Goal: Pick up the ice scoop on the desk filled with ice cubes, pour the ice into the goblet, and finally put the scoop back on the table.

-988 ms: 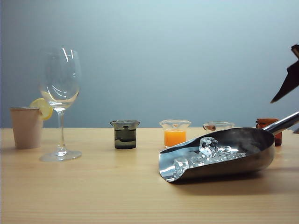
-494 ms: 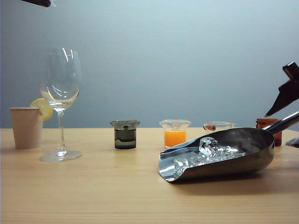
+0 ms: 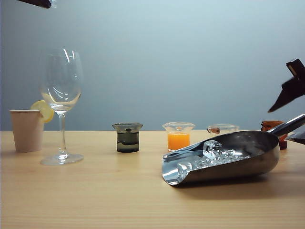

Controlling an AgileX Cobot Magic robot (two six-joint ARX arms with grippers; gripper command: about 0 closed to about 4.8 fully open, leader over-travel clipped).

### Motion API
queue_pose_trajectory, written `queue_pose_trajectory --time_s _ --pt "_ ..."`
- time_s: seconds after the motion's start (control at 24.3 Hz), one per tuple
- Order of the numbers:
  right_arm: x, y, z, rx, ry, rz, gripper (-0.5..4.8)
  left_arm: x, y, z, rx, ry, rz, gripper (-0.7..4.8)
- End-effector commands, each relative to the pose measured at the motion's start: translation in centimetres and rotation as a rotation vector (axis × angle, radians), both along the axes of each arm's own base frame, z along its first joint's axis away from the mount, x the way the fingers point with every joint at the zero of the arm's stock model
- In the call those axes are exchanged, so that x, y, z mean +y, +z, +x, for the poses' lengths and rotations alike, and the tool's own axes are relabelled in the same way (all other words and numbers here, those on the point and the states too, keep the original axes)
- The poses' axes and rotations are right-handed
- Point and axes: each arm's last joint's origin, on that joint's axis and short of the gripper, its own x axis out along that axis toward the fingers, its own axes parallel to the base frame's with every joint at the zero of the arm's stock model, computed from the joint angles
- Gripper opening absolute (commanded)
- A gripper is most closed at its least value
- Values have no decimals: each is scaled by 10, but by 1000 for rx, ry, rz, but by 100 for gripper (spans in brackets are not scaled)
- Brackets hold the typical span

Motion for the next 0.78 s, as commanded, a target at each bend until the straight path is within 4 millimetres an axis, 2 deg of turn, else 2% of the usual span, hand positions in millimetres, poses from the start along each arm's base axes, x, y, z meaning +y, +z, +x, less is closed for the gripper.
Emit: queue_pose_trajectory --time_s 0.04,0.21,0.29,0.33,0.45,0.49,0.78 --pt "0 -3 0 18 8 -29 264 0 1 0 -12 -4 -2 -4" --pt "1 -8 2 25 14 -26 259 0 1 0 -11 -4 -1 -4" --pt "1 -9 3 24 15 -26 199 0 1 -1 -5 -4 2 -4" --pt "1 -8 3 18 15 -26 123 1 0 -1 5 -4 7 -4" --pt "0 -8 3 17 6 -28 51 1 -1 -1 10 -4 10 -4" --pt "0 -8 3 17 0 -30 -5 1 -1 -1 8 -5 13 -4" --pt "0 -8 3 39 -26 38 -8 1 -1 -1 8 -5 13 -4"
